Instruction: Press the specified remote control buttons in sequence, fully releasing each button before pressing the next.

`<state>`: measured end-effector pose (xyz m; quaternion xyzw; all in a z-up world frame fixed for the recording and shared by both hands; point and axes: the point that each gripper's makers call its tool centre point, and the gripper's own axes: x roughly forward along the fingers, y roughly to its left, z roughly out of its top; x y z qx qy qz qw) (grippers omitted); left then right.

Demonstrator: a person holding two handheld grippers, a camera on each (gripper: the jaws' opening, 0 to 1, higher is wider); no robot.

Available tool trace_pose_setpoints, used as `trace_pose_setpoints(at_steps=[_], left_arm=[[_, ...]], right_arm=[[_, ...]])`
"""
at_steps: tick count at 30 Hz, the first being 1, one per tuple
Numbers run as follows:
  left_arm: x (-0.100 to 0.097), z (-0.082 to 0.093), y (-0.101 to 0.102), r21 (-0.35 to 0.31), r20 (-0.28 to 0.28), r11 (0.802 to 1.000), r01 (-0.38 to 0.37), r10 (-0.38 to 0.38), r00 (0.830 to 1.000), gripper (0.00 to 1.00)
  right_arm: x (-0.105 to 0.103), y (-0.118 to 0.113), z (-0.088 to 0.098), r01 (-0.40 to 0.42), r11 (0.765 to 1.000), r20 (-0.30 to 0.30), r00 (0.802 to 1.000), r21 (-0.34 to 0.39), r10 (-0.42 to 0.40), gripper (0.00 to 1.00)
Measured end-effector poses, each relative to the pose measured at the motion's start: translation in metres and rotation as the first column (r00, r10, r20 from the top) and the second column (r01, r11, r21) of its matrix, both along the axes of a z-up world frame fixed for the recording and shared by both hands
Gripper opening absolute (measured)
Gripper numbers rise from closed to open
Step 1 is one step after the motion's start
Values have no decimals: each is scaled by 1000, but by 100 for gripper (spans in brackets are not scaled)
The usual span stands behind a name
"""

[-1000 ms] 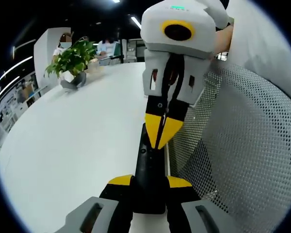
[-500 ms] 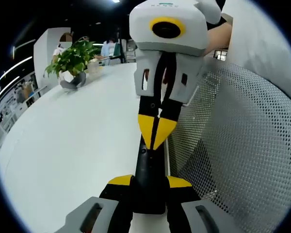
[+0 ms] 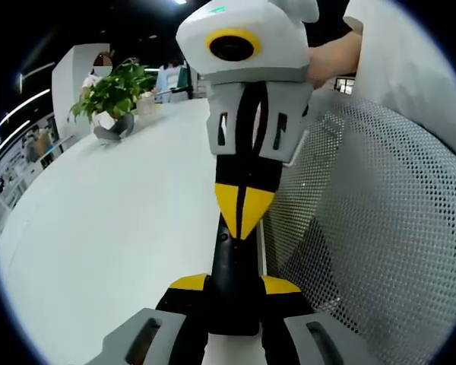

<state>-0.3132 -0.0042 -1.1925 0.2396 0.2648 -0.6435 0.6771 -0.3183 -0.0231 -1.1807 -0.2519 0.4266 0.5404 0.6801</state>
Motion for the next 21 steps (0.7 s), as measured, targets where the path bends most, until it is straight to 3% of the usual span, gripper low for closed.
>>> trace_pose_setpoints(at_steps=[6,8,10,13,21], left_arm=[[0,0,0,-5,-3,1000,-5,5,1000,24],[0,0,0,-4,-1,1000,-3,3,1000,24],[0,0,0,-4,-1,1000,-3,3,1000,24],[0,0,0,-4,-2,1000,-2,2,1000,24],[0,1,-1,-3,0,1000,-3,3,1000,24]], right_arm=[[1,0,1,29,999,-42,999,19,-28,0],[6,-1,1,-26,1000,36,999,-17,26,0],[8,-1,-1,-44,998,62,997,-44,46,0],[12,1,-1,-6,1000,3,1000,-28,6,0],[14,1,-3,1,995,-4,1000,-98,-2,0]])
